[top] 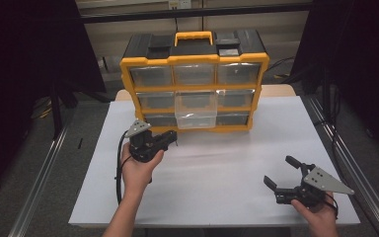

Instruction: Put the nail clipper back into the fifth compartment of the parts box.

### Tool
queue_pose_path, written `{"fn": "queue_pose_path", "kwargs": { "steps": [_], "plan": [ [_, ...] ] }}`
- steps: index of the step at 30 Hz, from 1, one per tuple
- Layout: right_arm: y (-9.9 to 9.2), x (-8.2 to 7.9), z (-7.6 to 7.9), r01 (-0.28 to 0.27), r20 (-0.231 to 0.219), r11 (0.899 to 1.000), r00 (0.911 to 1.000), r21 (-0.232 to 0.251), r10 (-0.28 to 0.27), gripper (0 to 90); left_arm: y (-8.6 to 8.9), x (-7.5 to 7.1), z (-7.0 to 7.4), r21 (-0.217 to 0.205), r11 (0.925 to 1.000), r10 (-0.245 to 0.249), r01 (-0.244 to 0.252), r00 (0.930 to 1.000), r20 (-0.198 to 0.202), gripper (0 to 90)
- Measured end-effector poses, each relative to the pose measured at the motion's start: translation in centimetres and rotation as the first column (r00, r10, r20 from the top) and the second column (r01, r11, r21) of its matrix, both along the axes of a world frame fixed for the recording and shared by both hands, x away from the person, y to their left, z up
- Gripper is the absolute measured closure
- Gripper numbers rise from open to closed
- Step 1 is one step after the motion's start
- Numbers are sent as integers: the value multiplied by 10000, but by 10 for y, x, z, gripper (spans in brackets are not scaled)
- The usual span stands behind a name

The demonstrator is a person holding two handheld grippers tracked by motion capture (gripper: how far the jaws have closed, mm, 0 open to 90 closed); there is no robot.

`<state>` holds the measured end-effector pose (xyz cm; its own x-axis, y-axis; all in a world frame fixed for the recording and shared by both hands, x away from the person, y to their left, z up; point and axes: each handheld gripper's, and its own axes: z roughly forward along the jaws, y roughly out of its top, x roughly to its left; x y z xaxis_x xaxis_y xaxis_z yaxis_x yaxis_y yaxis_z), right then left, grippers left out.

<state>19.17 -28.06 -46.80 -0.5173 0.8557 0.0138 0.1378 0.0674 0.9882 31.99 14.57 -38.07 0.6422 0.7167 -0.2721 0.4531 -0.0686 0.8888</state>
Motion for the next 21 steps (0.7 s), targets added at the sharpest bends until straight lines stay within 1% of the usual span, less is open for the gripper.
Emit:
{"fn": "queue_pose_path", "kwargs": {
  "steps": [1, 2, 5, 8, 10, 17, 19, 21],
  "plan": [
    [0, 0, 0, -1, -14, 10000, 10000, 19, 1, 7, 0, 0, 2, 53, 9999, 91, -91, 10000, 27, 797],
    [0, 0, 0, 34, 4, 10000, 10000, 40, -34, 7, 0, 0, 3, -50, 9999, 102, -102, 9999, 100, 798],
    [0, 0, 0, 14, 38, 10000, 10000, 23, -14, 7, 1, 0, 7, -111, 9999, 89, -87, 9998, 170, 797],
    [0, 0, 0, -13, 38, 10000, 10000, 7, 13, 7, 1, 0, 12, -108, 9999, 119, -115, 9994, 321, 798],
    [0, 0, 0, -4, 40, 10000, 10000, 3, 4, 7, 1, 0, 15, -180, 9998, 122, -115, 9991, 407, 798],
    [0, 0, 0, -29, -14, 10000, 10000, 95, 29, 6, 0, 1, 28, -293, 9995, 103, -86, 9982, 585, 797],
    [0, 0, 0, -25, -22, 9999, 10000, 98, 25, 6, -1, 2, 32, -296, 9995, 118, -98, 9976, 688, 797],
    [0, 0, 0, -34, -24, 10000, 10000, 68, 34, 6, -2, 2, 36, -428, 9990, 157, -124, 9969, 773, 798]
  ]
}}
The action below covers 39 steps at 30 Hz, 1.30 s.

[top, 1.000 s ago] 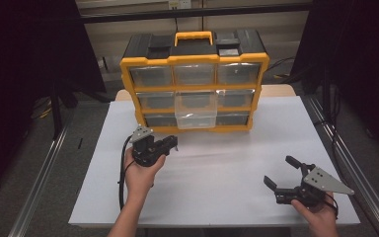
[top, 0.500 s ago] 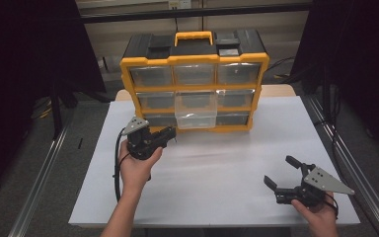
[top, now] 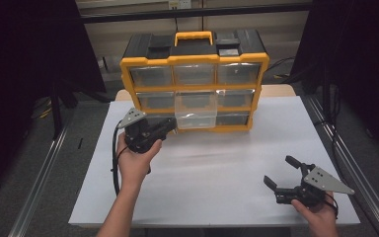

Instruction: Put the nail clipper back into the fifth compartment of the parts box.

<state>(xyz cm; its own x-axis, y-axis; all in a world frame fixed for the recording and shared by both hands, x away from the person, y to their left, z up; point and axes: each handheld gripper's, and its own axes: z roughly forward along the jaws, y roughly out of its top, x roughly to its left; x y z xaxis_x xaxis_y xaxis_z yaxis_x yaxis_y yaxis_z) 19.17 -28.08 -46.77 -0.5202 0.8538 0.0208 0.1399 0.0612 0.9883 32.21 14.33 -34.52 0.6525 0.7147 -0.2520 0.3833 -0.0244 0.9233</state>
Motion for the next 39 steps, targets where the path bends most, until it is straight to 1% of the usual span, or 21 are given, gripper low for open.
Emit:
{"fn": "queue_pose_path", "kwargs": {
  "steps": [2, 3, 4, 5, 9, 13, 16, 17, 19, 20, 21, 24, 25, 26, 29, 30, 32, 33, 36, 38, 39],
  "plan": [
    [0, 0, 0, 27, 4, 10000, 10000, 25, -27, 7, -1, 0, 4, 69, 10000, -36, 36, 10000, 76, 797],
    [0, 0, 0, -6, -10, 10000, 10000, 5, 6, 7, -2, 0, 6, -16, 10000, -21, 21, 10000, 92, 797],
    [0, 0, 0, -18, 0, 10000, 10000, 28, 18, 6, -2, 0, 8, -11, 10000, 42, -42, 9999, 98, 797],
    [0, 0, 0, -25, -23, 10000, 10000, 26, 25, 6, -3, 1, 10, -56, 10000, -14, 15, 9999, 161, 798],
    [0, 0, 0, -33, -44, 10000, 10000, 43, 33, 6, -4, 3, 16, 20, 9999, -119, 119, 9996, 268, 797],
    [0, 0, 0, -12, -16, 10000, 10000, 52, 12, 6, -5, 4, 22, 50, 10000, -32, 31, 9995, 329, 798],
    [0, 1, 0, -7, -73, 10000, 10000, 96, 8, 6, -5, 5, 25, 7, 9999, -133, 133, 9991, 405, 797],
    [0, 1, 0, -16, -70, 10000, 10000, 95, 17, 7, -6, 5, 27, 69, 9999, -103, 101, 9993, 350, 797],
    [0, 1, 0, -23, -69, 9999, 10000, 116, 24, 6, -7, 6, 29, 17, 9999, -173, 172, 9991, 374, 797],
    [0, 1, 0, -41, -75, 10000, 10000, 81, 42, 6, -8, 7, 31, 88, 9999, -123, 120, 9994, 319, 797],
    [0, 1, 0, -40, -66, 10000, 10000, 67, 40, 6, -8, 8, 32, 102, 9998, -190, 187, 9992, 362, 797],
    [0, 1, 0, -34, -54, 10000, 10000, 83, 35, 7, -9, 9, 37, 160, 9998, -139, 133, 9993, 361, 797],
    [0, 1, 0, -32, -63, 10000, 10000, 91, 33, 6, -9, 9, 37, 160, 9998, -139, 133, 9993, 361, 797],
    [0, 1, 0, -29, -66, 9999, 10000, 98, 29, 7, -10, 11, 39, 69, 9999, -154, 152, 9992, 376, 797],
    [0, 1, 0, -18, -57, 9999, 10000, 112, 19, 7, -10, 13, 44, 150, 9998, -148, 142, 9991, 389, 797],
    [0, 1, 0, -26, -55, 9999, 10000, 106, 26, 6, -11, 14, 45, 85, 9998, -177, 174, 9989, 425, 798],
    [0, 1, 0, -67, -84, 9999, 9999, 109, 68, 6, -12, 15, 48, 249, 9996, -147, 137, 9991, 404, 797],
    [0, 1, 0, -73, -80, 9999, 9999, 106, 74, 7, -13, 16, 48, 160, 9997, -212, 206, 9989, 410, 797],
    [0, 1, 0, -22, -54, 9999, 10000, 108, 23, 7, -15, 18, 52, 248, 9996, -162, 152, 9990, 420, 797],
    [0, 1, 0, -21, -59, 9999, 10000, 120, 21, 6, -16, 19, 54, 235, 9996, -170, 160, 9990, 418, 797],
    [0, 1, 0, -35, -72, 9999, 10000, 98, 35, 7, -17, 20, 54, 154, 9996, -255, 248, 9985, 475, 797]
  ]
}}
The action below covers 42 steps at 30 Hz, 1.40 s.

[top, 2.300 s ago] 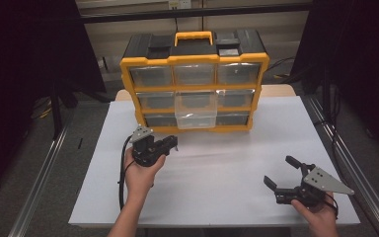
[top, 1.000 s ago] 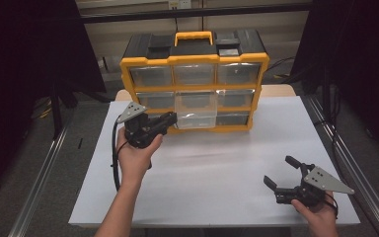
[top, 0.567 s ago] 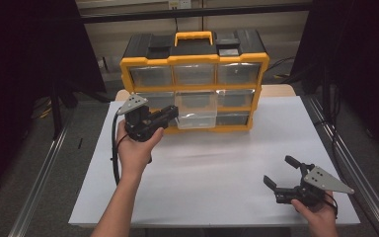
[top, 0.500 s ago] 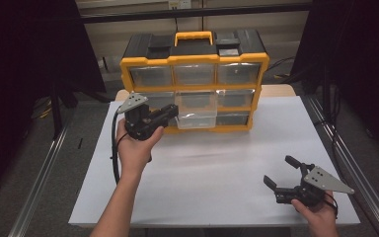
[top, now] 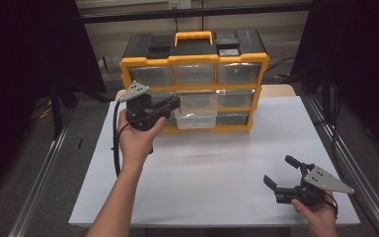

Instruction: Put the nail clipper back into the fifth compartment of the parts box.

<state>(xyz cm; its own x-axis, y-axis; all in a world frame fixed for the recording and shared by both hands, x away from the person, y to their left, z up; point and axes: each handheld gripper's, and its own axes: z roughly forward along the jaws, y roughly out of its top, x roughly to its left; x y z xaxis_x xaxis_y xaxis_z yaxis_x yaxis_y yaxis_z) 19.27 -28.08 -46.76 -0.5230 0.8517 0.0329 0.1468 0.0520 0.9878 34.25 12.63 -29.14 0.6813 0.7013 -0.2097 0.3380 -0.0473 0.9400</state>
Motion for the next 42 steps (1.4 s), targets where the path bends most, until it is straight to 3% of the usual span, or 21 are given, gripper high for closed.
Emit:
{"fn": "queue_pose_path", "kwargs": {
  "steps": [15, 16, 24, 26, 42],
  "plan": [
    [0, 0, 0, -10, 9, 10000, 10000, 28, 10, 7, -10, 12, 4, 40, 9999, 149, -150, 9998, 143, 797],
    [0, 0, 0, -28, -18, 10000, 10000, 21, 28, 7, -11, 13, 4, 235, 9995, 216, -219, 9997, 128, 797],
    [0, 0, 0, -32, -11, 10000, 10000, 24, 32, 7, -17, 21, 0, 326, 9992, 224, -228, 9997, 136, 797],
    [0, 0, 0, -43, 6, 10000, 10000, 38, 43, 7, -17, 23, -1, 149, 9997, 181, -183, 9997, 165, 797],
    [0, 1, 0, -10, 28, 10000, 10000, 46, 10, 7, -22, 32, -6, 404, 9985, 351, -359, 9992, 206, 797]
  ]
}}
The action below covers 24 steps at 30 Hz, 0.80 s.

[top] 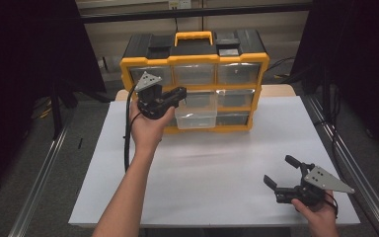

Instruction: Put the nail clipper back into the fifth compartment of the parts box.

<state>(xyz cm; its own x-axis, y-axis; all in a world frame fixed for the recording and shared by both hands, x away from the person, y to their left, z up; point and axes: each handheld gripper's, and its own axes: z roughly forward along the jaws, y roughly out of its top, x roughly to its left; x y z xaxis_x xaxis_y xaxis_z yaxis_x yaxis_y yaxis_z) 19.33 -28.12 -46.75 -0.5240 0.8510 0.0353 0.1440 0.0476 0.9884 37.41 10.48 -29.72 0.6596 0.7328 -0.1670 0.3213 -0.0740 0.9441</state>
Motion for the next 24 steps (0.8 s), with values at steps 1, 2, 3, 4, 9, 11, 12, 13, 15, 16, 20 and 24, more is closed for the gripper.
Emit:
{"fn": "queue_pose_path", "kwargs": {
  "steps": [1, 2, 3, 4, 9, 11, 12, 13, 15, 16, 20, 24],
  "plan": [
    [0, 0, 0, -19, 21, 10000, 10000, 13, 19, 7, -1, 0, 0, -55, 10000, 67, -67, 10000, 29, 796],
    [0, 0, 0, -21, 13, 10000, 10000, -5, 21, 7, -1, 1, -1, -17, 10000, 93, -93, 10000, 24, 796],
    [0, 0, 0, 10, -8, 10000, 10000, 30, -10, 7, -1, 1, -1, 83, 10000, 47, -48, 10000, 23, 796],
    [0, 0, 0, 44, 15, 10000, 10000, 33, -44, 7, -1, 2, -2, -19, 10000, 0, 0, 10000, 50, 796],
    [0, 0, 0, -22, 8, 10000, 10000, 21, 22, 7, -4, 3, -4, 235, 9997, 7, -6, 10000, -46, 796],
    [0, 0, 0, 2, -10, 10000, 10000, -2, -2, 7, -6, 3, -5, 113, 9999, -5, 5, 10000, -8, 796],
    [0, 0, 0, -41, 8, 10000, 10000, -9, 41, 7, -6, 3, -5, 141, 9999, 22, -22, 10000, -36, 796],
    [0, 0, 0, -33, 13, 10000, 10000, -8, 33, 7, -7, 3, -6, 193, 9998, 4, -4, 10000, -35, 796],
    [0, 0, 0, -36, 15, 10000, 10000, -1, 36, 7, -8, 4, -6, 188, 9998, -3, 4, 10000, -44, 795],
    [0, 0, 0, -21, 26, 10000, 10000, 22, 21, 7, -9, 4, -7, 184, 9998, -3, 3, 10000, -10, 796],
    [0, 0, 0, -43, 6, 10000, 10000, -14, 43, 7, -10, 4, -8, 251, 9997, -26, 27, 10000, -31, 795],
    [-1, 0, 0, -44, 17, 10000, 10000, -10, 44, 7, -12, 5, -10, 212, 9998, -34, 35, 10000, -53, 795]
  ]
}}
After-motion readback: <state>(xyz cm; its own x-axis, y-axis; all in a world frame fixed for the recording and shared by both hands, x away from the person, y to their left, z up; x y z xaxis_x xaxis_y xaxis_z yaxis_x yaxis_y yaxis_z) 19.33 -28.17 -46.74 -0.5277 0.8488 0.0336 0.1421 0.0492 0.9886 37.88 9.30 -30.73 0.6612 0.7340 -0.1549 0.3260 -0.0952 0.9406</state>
